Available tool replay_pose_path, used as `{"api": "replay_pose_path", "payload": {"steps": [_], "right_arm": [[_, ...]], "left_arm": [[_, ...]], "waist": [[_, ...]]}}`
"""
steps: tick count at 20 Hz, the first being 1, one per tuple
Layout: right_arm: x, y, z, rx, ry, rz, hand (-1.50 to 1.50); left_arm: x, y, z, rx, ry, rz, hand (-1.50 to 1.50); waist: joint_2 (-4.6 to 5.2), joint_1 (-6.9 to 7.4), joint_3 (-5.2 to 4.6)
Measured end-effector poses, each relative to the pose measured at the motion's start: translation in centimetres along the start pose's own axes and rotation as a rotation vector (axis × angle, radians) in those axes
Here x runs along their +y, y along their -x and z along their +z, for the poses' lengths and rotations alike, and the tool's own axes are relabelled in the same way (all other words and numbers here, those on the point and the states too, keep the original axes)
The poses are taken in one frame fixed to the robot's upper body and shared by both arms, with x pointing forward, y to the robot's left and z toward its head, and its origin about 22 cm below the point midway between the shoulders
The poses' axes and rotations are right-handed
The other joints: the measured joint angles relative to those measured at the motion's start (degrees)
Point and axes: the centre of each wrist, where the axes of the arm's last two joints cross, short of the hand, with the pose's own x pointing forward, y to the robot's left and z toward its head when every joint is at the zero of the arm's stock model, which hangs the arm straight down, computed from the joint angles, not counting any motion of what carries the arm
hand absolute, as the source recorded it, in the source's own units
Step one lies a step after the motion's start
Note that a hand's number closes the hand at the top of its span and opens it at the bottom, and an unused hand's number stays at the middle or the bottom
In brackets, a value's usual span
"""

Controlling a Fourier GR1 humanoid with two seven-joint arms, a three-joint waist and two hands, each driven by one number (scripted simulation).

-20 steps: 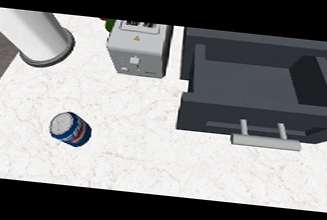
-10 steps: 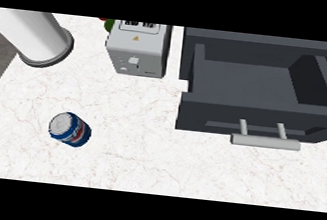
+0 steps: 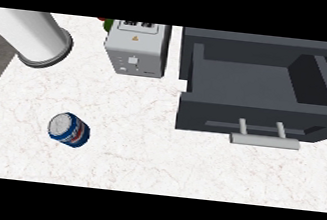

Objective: Pick up the can, place it into the drawer and close the drawer

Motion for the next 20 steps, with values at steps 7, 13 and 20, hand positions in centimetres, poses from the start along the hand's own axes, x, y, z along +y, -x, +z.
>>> {"api": "replay_pose_path", "payload": {"steps": [7, 13, 20], "right_arm": [[-0.7, -0.5, 1.1, -0.006, -0.002, -0.003, -1.50], [-1.4, -1.3, 1.4, 0.004, 0.003, -0.006, -1.50], [-2.0, -1.0, 2.0, 0.006, 0.001, 0.000, -1.50]], "left_arm": [[-0.4, 2.5, -2.1, 0.037, -0.014, 0.020, -1.50], [-0.8, 5.1, -3.9, 0.066, -0.027, -0.003, -1.50], [0.3, 9.2, -4.6, 0.084, -0.065, -0.026, -1.50]], "waist": [[0.02, -0.02, -0.01], [0.03, -0.04, -0.01], [0.03, 0.03, -0.02]]}}
